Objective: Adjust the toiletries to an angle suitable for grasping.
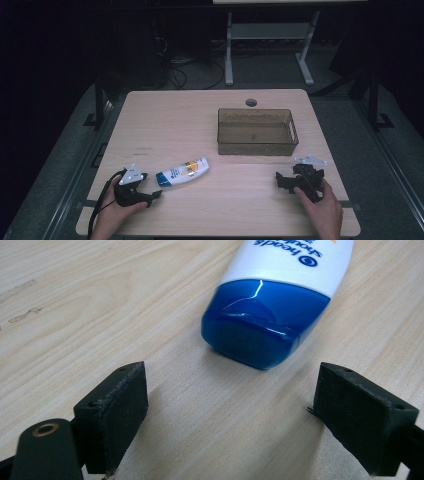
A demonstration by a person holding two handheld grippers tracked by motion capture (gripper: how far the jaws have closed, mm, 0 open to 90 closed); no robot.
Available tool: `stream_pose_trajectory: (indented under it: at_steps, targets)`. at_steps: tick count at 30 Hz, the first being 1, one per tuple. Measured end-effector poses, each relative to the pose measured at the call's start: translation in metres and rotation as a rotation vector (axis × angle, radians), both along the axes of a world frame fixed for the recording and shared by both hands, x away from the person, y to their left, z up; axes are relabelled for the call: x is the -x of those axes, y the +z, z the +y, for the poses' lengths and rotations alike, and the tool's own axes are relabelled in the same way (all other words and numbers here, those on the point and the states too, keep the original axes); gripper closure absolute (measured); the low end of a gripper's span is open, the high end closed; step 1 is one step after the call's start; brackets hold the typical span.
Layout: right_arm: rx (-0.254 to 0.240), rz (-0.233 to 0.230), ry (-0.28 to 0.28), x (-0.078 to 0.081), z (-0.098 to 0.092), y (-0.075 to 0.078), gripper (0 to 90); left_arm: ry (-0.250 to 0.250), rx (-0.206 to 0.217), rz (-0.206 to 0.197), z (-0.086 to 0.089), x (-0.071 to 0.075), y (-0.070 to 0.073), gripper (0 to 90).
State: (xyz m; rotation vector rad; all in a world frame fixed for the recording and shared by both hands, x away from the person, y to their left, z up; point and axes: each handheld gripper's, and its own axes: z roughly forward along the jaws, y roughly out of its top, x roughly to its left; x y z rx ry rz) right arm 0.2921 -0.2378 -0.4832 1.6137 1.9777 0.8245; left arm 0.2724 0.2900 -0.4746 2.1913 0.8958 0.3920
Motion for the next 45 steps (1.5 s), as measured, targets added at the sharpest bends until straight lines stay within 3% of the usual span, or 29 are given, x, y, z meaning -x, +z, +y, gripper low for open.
stream_pose_trajectory:
  at_steps: [7, 9, 14, 19, 20, 22, 25, 26, 28, 36, 38, 45]
  targets:
    - [-0.001, -0.002, 0.0, 0.0, 0.0, 0.0, 0.0, 0.003, 0.0, -0.003, 0.0, 0.0, 0.0, 15.5]
    - [-0.001, -0.001, 0.0, 0.0, 0.0, 0.0, 0.0, 0.012, 0.012, -0.007, 0.0, 0.003, 0.001, 22.0]
    - [-0.001, -0.002, 0.0, 0.0, 0.0, 0.0, 0.0, 0.02, -0.012, -0.008, 0.005, 0.007, 0.006, 30.7]
    - [-0.002, -0.002, 0.0, 0.0, 0.0, 0.0, 0.0, 0.009, 0.031, -0.015, 0.014, 0.012, 0.015, 52.5]
    - [-0.001, -0.002, 0.0, 0.0, 0.0, 0.0, 0.0, 0.008, 0.04, -0.022, 0.016, 0.013, 0.017, 52.5]
    - [-0.002, -0.001, 0.0, 0.0, 0.0, 0.0, 0.0, -0.004, 0.088, -0.028, 0.02, 0.015, 0.024, 66.7]
    - [-0.002, -0.001, 0.0, 0.0, 0.0, 0.0, 0.0, -0.014, 0.118, -0.027, 0.021, 0.016, 0.027, 77.6]
    - [-0.002, -0.002, 0.001, 0.0, 0.0, 0.0, 0.0, -0.023, 0.13, -0.024, 0.022, 0.017, 0.029, 77.6]
    - [-0.002, -0.002, 0.001, 0.0, 0.0, 0.0, 0.0, -0.043, 0.148, -0.013, 0.021, 0.018, 0.031, 88.6]
    - [-0.002, -0.002, 0.002, 0.0, 0.0, 0.0, 0.0, -0.082, 0.173, 0.009, 0.011, 0.021, 0.033, 89.9]
    - [-0.001, -0.001, 0.002, 0.0, 0.0, 0.0, 0.0, -0.099, 0.196, 0.015, 0.003, 0.02, 0.032, 89.8]
    - [-0.002, -0.002, 0.001, 0.0, 0.0, 0.0, 0.0, -0.137, 0.192, 0.027, -0.015, 0.013, 0.027, 88.2]
